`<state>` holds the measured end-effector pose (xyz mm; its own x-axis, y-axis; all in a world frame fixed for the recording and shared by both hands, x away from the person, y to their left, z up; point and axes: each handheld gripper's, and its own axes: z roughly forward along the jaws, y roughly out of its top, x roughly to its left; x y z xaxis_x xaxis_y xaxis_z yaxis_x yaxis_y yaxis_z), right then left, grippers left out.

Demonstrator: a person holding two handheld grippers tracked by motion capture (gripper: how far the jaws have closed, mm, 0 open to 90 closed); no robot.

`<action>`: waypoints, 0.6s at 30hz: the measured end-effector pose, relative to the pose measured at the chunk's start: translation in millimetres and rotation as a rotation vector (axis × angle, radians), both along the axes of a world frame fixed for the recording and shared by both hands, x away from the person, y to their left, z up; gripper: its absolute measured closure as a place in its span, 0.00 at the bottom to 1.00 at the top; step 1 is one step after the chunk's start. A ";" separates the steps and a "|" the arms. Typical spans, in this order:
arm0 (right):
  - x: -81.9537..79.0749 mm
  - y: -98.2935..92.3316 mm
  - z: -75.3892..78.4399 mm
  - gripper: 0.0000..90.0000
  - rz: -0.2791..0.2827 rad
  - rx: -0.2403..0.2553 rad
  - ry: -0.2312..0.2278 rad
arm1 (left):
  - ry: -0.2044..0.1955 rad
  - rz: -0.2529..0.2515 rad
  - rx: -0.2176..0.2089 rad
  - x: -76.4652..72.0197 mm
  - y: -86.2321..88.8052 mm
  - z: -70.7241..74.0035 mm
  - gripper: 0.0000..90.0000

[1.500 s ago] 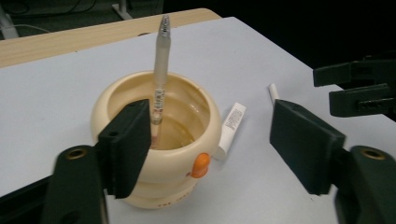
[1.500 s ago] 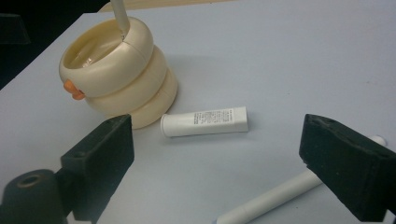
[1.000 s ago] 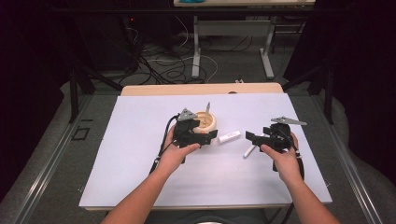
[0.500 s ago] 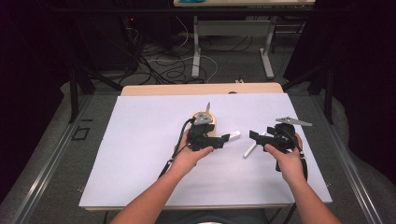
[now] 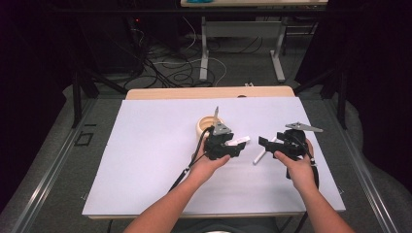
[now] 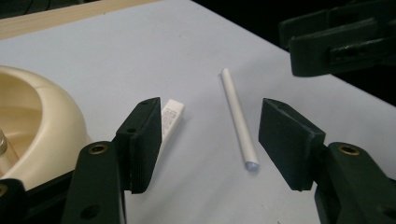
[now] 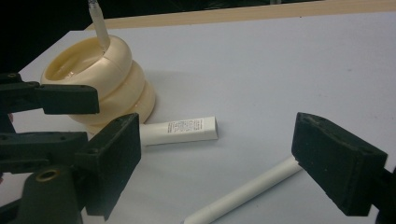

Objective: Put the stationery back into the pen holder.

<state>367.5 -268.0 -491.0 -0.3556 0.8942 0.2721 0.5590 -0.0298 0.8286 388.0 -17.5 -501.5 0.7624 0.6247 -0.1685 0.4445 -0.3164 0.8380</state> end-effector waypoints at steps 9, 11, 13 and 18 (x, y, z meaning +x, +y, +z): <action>0.5 -0.7 -0.3 0.19 0.004 -0.005 -0.008 | -0.015 0.030 0.057 -0.8 -16.2 -7.6 0.45; 0.2 -0.1 -0.1 0.19 0.004 -0.004 -0.005 | -0.023 0.027 0.059 -1.7 -21.2 -9.9 0.46; 0.3 -0.3 -0.3 0.20 0.008 -0.010 -0.009 | -0.022 0.021 0.085 -3.4 -26.4 -12.3 0.47; -0.6 -1.7 0.5 0.21 -0.001 -0.016 -0.016 | -0.012 0.008 0.106 -5.6 -36.2 -19.0 0.52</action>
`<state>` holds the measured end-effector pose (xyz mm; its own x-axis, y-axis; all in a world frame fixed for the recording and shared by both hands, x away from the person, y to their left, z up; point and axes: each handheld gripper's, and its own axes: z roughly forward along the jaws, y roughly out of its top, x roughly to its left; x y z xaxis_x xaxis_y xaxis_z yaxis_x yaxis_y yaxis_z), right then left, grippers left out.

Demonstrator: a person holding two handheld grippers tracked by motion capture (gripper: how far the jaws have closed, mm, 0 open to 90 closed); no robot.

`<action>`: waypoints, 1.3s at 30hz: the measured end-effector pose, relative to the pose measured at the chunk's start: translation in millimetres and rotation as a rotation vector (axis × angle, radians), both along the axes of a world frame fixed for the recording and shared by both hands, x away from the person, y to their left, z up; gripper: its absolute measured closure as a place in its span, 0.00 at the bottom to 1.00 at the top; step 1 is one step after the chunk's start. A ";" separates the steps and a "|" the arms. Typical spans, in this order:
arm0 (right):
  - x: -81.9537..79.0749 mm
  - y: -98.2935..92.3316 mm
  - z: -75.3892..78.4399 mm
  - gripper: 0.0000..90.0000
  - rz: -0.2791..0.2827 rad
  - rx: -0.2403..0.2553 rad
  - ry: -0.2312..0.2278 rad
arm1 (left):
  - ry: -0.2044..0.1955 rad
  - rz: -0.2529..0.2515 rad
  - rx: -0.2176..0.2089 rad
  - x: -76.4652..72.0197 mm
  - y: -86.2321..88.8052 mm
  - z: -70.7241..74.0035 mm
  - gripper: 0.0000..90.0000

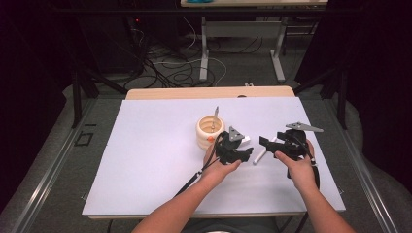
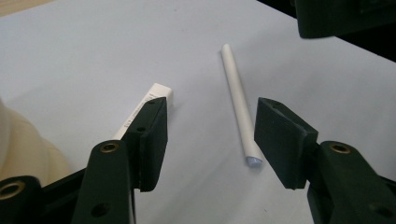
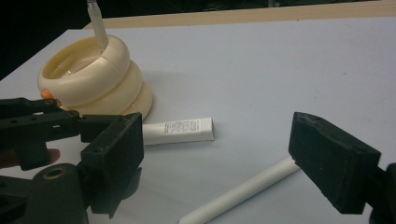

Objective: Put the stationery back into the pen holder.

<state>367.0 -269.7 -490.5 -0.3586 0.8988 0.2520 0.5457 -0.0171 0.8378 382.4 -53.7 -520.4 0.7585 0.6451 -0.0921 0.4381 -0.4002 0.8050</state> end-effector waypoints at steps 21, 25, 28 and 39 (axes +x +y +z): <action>-5.1 -4.7 -0.3 0.22 -0.013 0.012 -0.003 | 0.130 -0.027 -0.029 6.1 -19.4 -24.8 0.69; -5.5 -4.9 0.4 0.22 -0.015 0.015 0.000 | 0.144 -0.027 -0.030 5.4 -21.4 -26.9 0.70; -5.0 -5.3 -0.1 0.22 -0.013 0.014 0.000 | 0.136 -0.034 -0.029 5.0 -23.2 -28.7 0.70; -4.5 -4.3 -0.8 0.22 -0.013 0.014 0.006 | 0.199 -0.036 -0.045 6.5 -29.9 -37.1 0.72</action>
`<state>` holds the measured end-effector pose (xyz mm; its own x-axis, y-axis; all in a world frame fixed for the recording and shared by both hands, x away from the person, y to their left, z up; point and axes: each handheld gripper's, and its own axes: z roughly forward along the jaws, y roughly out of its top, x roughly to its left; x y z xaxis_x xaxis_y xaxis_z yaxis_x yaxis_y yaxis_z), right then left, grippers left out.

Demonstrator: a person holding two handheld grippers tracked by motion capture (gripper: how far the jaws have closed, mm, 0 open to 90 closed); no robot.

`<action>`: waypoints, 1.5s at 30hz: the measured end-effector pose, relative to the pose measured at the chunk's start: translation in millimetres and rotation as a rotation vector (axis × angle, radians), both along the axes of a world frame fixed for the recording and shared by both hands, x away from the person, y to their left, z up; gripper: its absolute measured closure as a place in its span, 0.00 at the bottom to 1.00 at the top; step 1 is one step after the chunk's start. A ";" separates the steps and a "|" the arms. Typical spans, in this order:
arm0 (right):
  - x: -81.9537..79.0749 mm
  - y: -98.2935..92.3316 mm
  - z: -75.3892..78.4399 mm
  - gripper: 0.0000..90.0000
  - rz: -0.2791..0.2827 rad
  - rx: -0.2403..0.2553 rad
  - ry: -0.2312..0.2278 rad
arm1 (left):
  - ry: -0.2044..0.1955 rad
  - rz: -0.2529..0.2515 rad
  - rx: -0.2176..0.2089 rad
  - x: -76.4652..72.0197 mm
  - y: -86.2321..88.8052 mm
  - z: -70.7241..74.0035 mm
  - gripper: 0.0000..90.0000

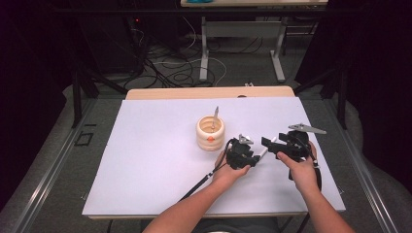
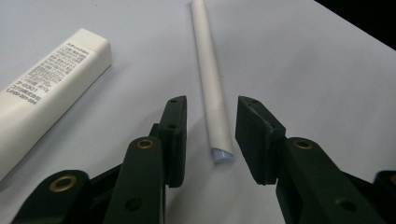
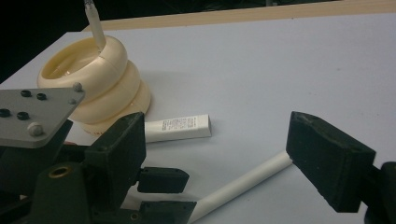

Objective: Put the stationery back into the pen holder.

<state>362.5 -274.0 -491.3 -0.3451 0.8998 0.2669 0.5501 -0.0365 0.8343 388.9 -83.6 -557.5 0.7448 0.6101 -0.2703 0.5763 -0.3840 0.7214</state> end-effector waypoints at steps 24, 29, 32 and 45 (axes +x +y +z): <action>1.2 0.1 -0.9 0.22 0.000 0.003 0.003 | -0.038 0.039 0.064 -3.2 -17.4 -3.9 0.81; 1.6 0.2 -1.3 0.22 -0.002 0.002 0.003 | -0.055 0.039 0.083 -5.3 -19.1 -3.7 0.84; 1.9 -0.4 -1.4 0.22 0.003 -0.003 0.000 | -0.052 0.049 0.081 -5.9 -20.1 -3.6 0.86; 1.9 -1.6 -0.6 0.24 0.002 -0.002 0.000 | -0.021 0.062 0.060 -3.9 -17.9 -3.7 0.87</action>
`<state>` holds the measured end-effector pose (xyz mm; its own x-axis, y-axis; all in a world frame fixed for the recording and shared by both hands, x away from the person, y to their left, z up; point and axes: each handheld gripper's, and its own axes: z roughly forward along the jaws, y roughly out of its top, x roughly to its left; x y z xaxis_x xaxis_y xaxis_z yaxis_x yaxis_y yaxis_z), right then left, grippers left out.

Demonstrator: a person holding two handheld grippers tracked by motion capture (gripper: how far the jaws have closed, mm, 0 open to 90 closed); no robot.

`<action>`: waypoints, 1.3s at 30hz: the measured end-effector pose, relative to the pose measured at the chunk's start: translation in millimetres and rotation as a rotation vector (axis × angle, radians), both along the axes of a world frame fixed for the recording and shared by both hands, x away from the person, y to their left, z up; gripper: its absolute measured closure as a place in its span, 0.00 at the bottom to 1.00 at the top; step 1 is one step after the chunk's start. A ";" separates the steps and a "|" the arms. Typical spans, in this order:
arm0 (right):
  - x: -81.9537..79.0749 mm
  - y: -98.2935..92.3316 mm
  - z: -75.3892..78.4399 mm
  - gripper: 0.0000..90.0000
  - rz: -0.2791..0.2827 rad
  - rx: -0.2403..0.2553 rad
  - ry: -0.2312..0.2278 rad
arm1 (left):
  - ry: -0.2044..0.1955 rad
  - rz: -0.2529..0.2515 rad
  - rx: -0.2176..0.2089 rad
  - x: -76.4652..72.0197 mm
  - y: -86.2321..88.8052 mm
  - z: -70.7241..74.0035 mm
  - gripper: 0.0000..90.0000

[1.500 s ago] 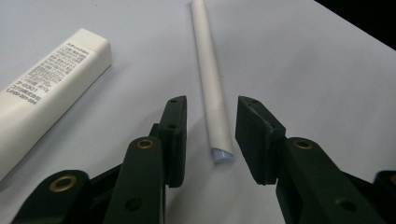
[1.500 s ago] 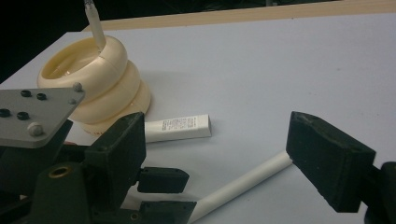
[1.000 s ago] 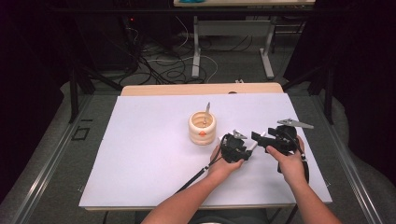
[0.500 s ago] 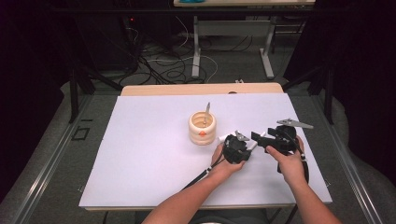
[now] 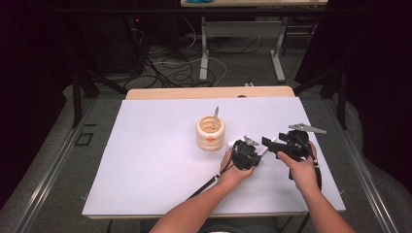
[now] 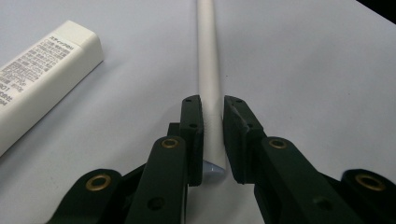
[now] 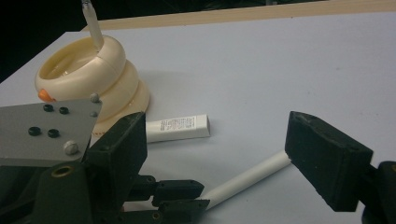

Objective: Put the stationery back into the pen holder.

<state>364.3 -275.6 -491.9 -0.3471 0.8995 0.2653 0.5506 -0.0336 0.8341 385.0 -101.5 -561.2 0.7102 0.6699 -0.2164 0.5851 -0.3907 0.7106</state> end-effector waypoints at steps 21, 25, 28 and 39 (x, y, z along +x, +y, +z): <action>-1.3 -0.2 5.2 0.33 0.004 0.030 -0.018 | -0.032 0.017 -0.070 0.6 13.0 11.7 0.87; -0.5 -1.4 5.1 0.33 0.014 0.046 -0.005 | -0.045 0.036 -0.097 1.6 20.8 17.5 0.87; -0.3 -0.5 6.0 0.37 0.007 0.075 0.025 | -0.047 0.043 -0.115 1.4 26.6 22.2 0.87; -0.3 7.3 7.0 0.47 -0.006 0.185 0.078 | -0.073 0.095 -0.182 -1.0 52.5 37.8 0.87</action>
